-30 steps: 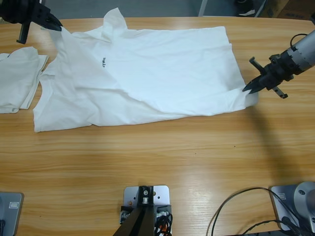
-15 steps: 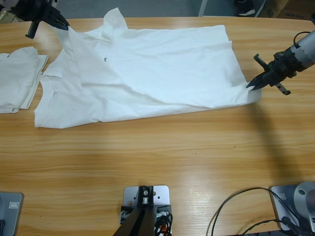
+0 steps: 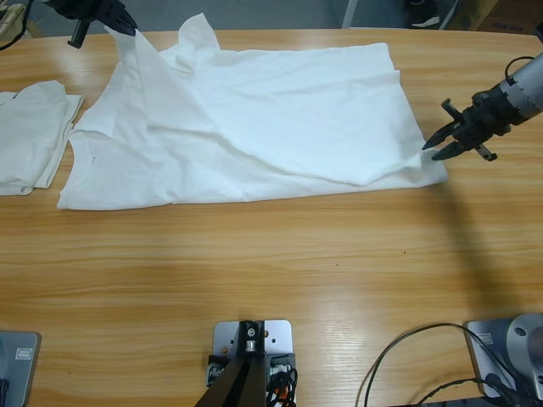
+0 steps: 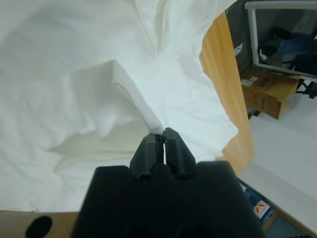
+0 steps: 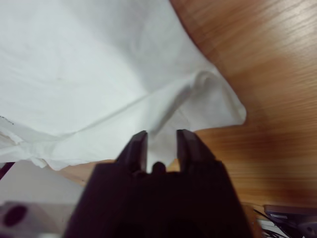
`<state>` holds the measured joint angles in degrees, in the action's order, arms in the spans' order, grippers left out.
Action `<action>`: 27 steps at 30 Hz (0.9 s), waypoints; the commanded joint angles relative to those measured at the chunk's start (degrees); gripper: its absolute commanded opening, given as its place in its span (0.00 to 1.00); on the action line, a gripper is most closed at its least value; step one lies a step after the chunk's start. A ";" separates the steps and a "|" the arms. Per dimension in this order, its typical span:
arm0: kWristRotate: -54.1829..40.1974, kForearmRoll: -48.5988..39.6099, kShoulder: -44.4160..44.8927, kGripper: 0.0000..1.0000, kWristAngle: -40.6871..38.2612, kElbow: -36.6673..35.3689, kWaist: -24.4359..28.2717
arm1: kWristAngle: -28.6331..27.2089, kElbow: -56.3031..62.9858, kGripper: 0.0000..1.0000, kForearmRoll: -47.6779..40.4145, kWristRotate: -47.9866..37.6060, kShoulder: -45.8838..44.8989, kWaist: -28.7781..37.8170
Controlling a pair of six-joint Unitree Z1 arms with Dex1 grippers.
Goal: Fold clothes
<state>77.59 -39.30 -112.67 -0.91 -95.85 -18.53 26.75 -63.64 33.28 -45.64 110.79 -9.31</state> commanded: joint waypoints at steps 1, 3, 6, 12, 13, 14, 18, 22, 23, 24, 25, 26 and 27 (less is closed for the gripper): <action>-0.42 -0.55 -4.02 0.00 0.21 -0.03 0.51 | 0.53 1.06 1.00 4.42 0.64 -5.69 -1.71; -0.35 -0.97 -3.84 0.00 0.21 -0.03 0.51 | 0.67 2.61 1.00 5.04 0.22 -9.19 -0.82; -0.33 -1.48 -3.28 0.00 0.21 0.07 0.51 | 2.34 4.82 0.98 3.17 2.10 -11.40 1.40; -0.33 -1.57 -1.89 0.00 0.29 2.13 -0.15 | -7.38 -5.36 0.86 16.41 31.65 -9.68 13.74; -0.33 -1.57 -1.85 0.00 0.29 2.52 -0.19 | -12.77 -7.26 0.85 19.29 37.66 -8.66 17.36; -0.26 -1.57 -1.89 0.00 0.29 2.78 -0.21 | -18.52 -7.36 0.88 19.72 43.21 -7.66 20.84; -0.61 -1.57 -1.94 0.00 0.12 2.78 -0.21 | -29.79 -4.93 0.97 16.76 59.07 -11.30 28.70; -1.35 -1.67 -1.59 0.00 0.12 2.90 -0.14 | -32.07 4.94 0.88 2.88 62.41 -14.02 32.07; -1.38 -1.75 -1.50 0.00 0.12 2.95 -0.10 | -32.85 8.25 0.87 -1.80 62.57 -15.24 32.07; -1.40 -1.75 -1.43 0.00 0.12 2.95 -0.10 | -33.53 10.69 0.79 -5.60 62.83 -16.20 32.07; -1.42 -1.75 -1.36 0.00 0.12 3.01 -0.10 | -34.11 10.90 0.73 -6.30 62.85 -16.19 32.07; -1.38 -1.75 -1.26 0.00 0.12 3.04 -0.12 | -34.64 10.90 0.71 -6.55 62.81 -15.80 31.96; -1.38 -1.75 -1.22 0.00 0.08 3.06 -0.19 | -35.12 10.90 0.70 -6.90 62.88 -15.32 31.82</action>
<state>76.86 -40.26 -113.14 -0.90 -95.15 -18.54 -4.28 -60.26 35.83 15.46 97.64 21.75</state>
